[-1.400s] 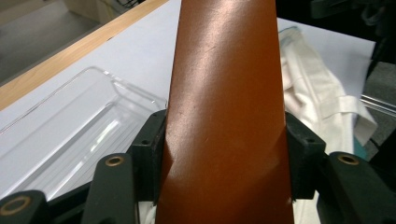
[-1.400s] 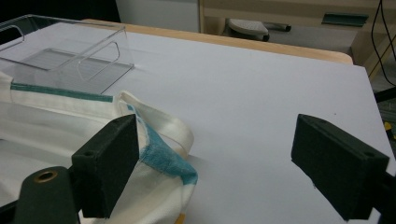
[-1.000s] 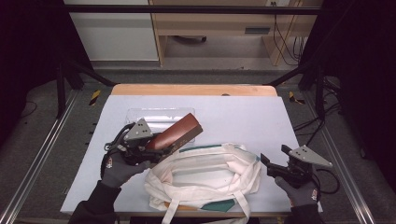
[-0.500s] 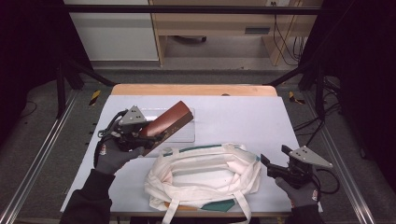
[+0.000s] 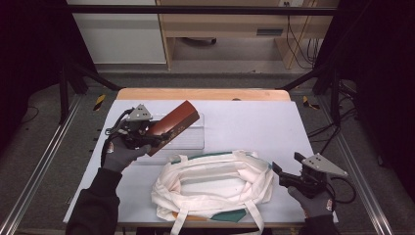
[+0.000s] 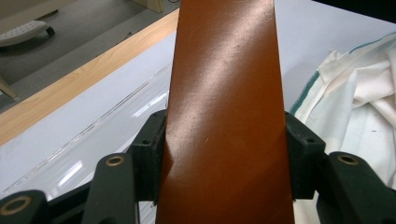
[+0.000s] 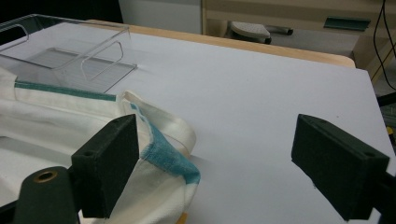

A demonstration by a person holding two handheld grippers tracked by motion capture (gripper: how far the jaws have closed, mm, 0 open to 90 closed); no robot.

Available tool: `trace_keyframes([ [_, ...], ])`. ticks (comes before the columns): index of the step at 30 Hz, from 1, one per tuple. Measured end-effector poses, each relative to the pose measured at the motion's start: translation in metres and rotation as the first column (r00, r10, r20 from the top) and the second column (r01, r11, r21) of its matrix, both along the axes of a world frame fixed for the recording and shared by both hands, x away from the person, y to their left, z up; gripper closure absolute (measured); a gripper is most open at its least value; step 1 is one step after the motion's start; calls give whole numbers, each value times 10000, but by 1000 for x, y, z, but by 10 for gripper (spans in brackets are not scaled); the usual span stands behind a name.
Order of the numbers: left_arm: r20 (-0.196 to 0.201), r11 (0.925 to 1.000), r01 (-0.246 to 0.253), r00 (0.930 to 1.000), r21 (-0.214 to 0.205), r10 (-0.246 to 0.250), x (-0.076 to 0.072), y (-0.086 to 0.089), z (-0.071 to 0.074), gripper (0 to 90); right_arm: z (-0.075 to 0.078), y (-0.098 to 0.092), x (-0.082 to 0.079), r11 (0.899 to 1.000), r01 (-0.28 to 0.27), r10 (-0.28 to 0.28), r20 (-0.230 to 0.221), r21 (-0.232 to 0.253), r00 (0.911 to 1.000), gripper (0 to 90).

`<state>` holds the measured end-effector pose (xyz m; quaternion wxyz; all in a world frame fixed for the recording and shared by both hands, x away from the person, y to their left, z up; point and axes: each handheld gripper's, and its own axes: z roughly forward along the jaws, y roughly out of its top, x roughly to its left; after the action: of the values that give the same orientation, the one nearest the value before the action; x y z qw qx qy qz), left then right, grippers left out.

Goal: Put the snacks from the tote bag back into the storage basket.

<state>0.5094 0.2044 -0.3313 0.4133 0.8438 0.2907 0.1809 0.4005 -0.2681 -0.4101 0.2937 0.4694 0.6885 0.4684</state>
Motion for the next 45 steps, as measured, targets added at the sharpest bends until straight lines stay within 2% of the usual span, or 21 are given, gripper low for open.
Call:
trace_keyframes([
  [4, -103, 9997, -142, 9998, 186, 143, 10, 5, -1, 428, 0, 0, 0, 10000, 2, -2, -1, -66, 10000, 153],
  [10, -141, 9995, -166, 9998, 276, 170, 16, 11, -3, 427, -1, 1, 1, 10000, 10, -10, -10, -75, 10000, 152],
  [14, -131, 9986, -79, 9999, 517, 85, 20, 13, -6, 427, -1, 2, 1, 10000, 12, -12, -16, -82, 10000, 151],
  [17, -168, 9987, -116, 9998, 501, 125, 23, 18, -7, 428, -1, 1, 1, 10000, 15, -15, 5, -73, 10000, 151],
  [24, -220, 9958, -97, 9997, 912, 118, 34, 22, -13, 427, -1, 2, 1, 10000, 10, -10, -1, -85, 10000, 150],
  [32, -432, 9954, 23, 9991, 956, 19, 48, 25, -24, 428, -2, 1, 1, 9999, 0, 0, 6, -122, 10000, 150],
  [35, -471, 9941, 103, 9989, 1080, -53, 52, 24, -28, 428, -2, 1, 1, 9999, 11, -11, -13, -100, 10000, 150],
  [39, -508, 9951, 213, 9986, 970, -165, 55, 22, -33, 428, -2, 2, 1, 9999, -31, 30, -20, -123, 10000, 150],
  [45, -577, 9938, 305, 9980, 1068, -244, 60, 17, -39, 428, -2, 2, 2, 9999, -38, 38, -32, -133, 10000, 150],
])
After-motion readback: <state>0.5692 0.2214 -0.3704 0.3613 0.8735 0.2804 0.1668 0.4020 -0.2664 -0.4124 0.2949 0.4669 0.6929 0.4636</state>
